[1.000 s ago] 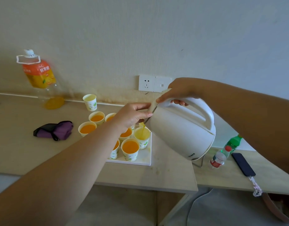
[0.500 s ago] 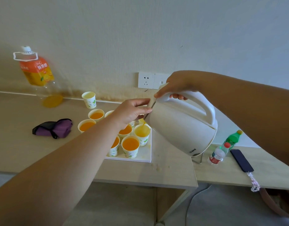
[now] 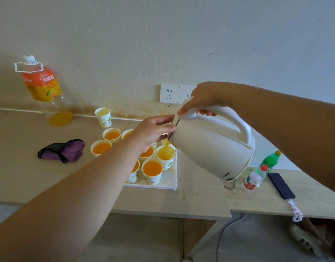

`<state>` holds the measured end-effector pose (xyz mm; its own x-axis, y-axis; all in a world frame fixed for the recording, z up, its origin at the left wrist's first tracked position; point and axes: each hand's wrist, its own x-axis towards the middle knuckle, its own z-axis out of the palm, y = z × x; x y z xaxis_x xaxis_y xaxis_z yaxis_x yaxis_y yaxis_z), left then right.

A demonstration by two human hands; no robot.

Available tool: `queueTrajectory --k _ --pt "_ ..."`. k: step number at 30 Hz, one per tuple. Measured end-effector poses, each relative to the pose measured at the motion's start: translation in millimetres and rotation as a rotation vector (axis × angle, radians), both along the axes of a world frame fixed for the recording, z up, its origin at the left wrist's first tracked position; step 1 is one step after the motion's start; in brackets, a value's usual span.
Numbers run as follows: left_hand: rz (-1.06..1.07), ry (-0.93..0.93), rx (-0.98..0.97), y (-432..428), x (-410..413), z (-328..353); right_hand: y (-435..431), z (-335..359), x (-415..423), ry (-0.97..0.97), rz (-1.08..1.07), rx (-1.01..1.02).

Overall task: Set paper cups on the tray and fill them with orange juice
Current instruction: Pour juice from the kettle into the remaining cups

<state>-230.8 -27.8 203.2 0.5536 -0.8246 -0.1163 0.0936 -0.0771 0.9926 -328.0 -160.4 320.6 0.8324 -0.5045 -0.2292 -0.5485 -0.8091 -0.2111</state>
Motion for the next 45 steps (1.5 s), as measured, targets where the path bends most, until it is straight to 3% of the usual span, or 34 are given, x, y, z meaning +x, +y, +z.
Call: queueTrajectory --k 45 --pt "-0.018 0.031 -0.024 -1 11 -4 8 8 9 0.058 0.005 -0.029"
